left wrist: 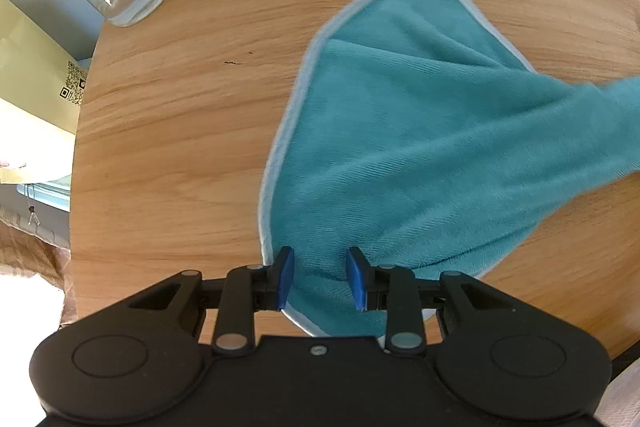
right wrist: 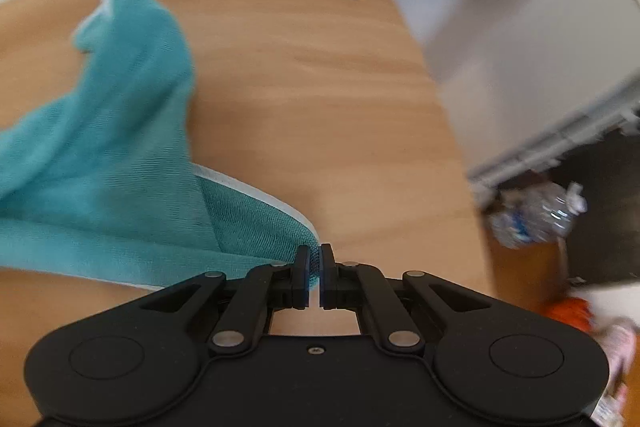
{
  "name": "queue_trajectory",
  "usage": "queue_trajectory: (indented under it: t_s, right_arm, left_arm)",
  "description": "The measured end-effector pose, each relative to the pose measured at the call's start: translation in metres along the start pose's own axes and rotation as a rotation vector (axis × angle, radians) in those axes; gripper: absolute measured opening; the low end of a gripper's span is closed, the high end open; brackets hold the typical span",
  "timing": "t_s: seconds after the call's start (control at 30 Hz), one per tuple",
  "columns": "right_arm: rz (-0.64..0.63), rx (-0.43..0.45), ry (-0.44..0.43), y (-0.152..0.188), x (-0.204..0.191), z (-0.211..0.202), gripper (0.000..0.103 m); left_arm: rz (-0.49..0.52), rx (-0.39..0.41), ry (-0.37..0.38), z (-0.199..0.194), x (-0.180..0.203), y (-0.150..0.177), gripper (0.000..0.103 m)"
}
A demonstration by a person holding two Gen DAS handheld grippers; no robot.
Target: Fold towel
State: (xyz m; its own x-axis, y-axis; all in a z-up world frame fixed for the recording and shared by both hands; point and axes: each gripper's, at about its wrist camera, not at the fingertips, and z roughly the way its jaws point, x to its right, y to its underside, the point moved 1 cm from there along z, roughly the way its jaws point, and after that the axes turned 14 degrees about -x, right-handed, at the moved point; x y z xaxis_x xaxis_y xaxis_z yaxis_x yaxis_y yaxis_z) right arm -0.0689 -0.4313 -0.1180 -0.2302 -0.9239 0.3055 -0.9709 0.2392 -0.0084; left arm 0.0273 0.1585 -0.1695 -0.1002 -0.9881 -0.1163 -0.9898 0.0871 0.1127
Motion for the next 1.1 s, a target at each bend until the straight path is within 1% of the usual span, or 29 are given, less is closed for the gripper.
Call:
queue_trajectory:
  t_s: [0.1,0.17,0.27,0.33,0.37,0.4,0.43,0.47,0.5,0.57,0.6,0.63,0.67,0.7,0.73,0.77,0.8,0.87,0.93,0.97,1.03,1.1]
  right_arm:
    - [0.026,-0.047,0.053,0.018,0.009,0.005,0.003]
    - [0.021,-0.072,0.052,0.031,0.008,0.009,0.004]
    - [-0.038,-0.068,0.056,0.041,0.001,0.012,0.006]
    - [-0.072,-0.044,0.027,0.041,0.004,0.007,0.011]
    - [-0.095,-0.020,0.006,0.037,0.008,0.002,0.012]
    - [-0.117,0.005,-0.016,0.033,0.012,-0.003,0.016]
    - [-0.130,0.038,-0.042,0.027,0.017,-0.010,0.024]
    - [-0.139,0.076,-0.073,0.019,0.023,-0.017,0.029]
    - [-0.153,0.117,-0.103,0.009,0.027,-0.021,0.038]
    - [-0.182,0.191,-0.165,-0.014,0.033,-0.027,0.038]
    - [-0.192,0.208,-0.199,-0.024,0.035,-0.026,0.038]
    - [-0.207,0.222,-0.255,-0.034,0.033,-0.027,0.039]
    - [-0.228,0.239,-0.330,-0.046,0.030,-0.029,0.041]
    - [-0.251,0.249,-0.381,-0.057,0.025,-0.029,0.045]
    - [-0.268,0.253,-0.399,-0.062,0.019,-0.028,0.047]
    - [-0.296,0.255,-0.415,-0.069,0.011,-0.026,0.047]
    - [-0.323,0.253,-0.431,-0.075,0.004,-0.024,0.047]
    - [-0.360,0.234,-0.464,-0.087,-0.010,-0.016,0.048]
    - [-0.367,0.192,-0.496,-0.094,-0.018,-0.007,0.048]
    - [-0.374,0.174,-0.515,-0.098,-0.021,-0.003,0.048]
    - [-0.402,0.174,-0.539,-0.095,-0.024,-0.008,0.048]
    - [-0.445,0.193,-0.559,-0.092,-0.028,-0.016,0.048]
  left_arm:
    - [0.006,-0.003,-0.009,0.000,0.001,0.000,0.030]
    - [0.008,-0.001,-0.017,-0.001,0.003,-0.001,0.030]
    - [0.014,-0.001,-0.026,-0.001,0.005,-0.001,0.030]
    - [0.010,-0.010,-0.024,-0.002,0.005,-0.001,0.030]
    - [0.006,-0.017,-0.021,-0.001,0.004,-0.002,0.030]
    - [0.001,-0.023,-0.018,-0.001,0.003,-0.003,0.030]
    - [-0.005,-0.029,-0.016,-0.002,0.002,-0.005,0.030]
    - [-0.012,-0.027,-0.015,-0.006,0.001,-0.007,0.030]
    - [-0.013,-0.023,-0.015,-0.008,0.000,-0.009,0.030]
    - [-0.004,0.004,-0.015,-0.017,-0.002,-0.013,0.031]
    - [-0.004,0.016,-0.016,-0.021,-0.002,-0.016,0.031]
    - [-0.004,0.030,-0.007,-0.026,-0.003,-0.019,0.031]
    - [-0.004,0.049,0.009,-0.033,-0.003,-0.023,0.031]
    - [-0.005,0.057,0.016,-0.036,-0.003,-0.025,0.031]
    - [-0.008,0.066,0.020,-0.039,-0.003,-0.028,0.032]
    - [-0.008,0.083,0.027,-0.044,-0.002,-0.033,0.037]
    - [-0.006,0.093,0.031,-0.046,-0.001,-0.036,0.039]
    - [0.011,0.141,0.029,-0.050,0.006,-0.047,0.046]
    - [0.023,0.165,0.037,-0.050,0.013,-0.060,0.051]
    - [0.034,0.172,0.045,-0.048,0.018,-0.071,0.051]
    - [0.066,0.178,0.044,-0.046,0.027,-0.085,0.051]
    - [0.143,0.193,0.011,-0.044,0.043,-0.103,0.054]
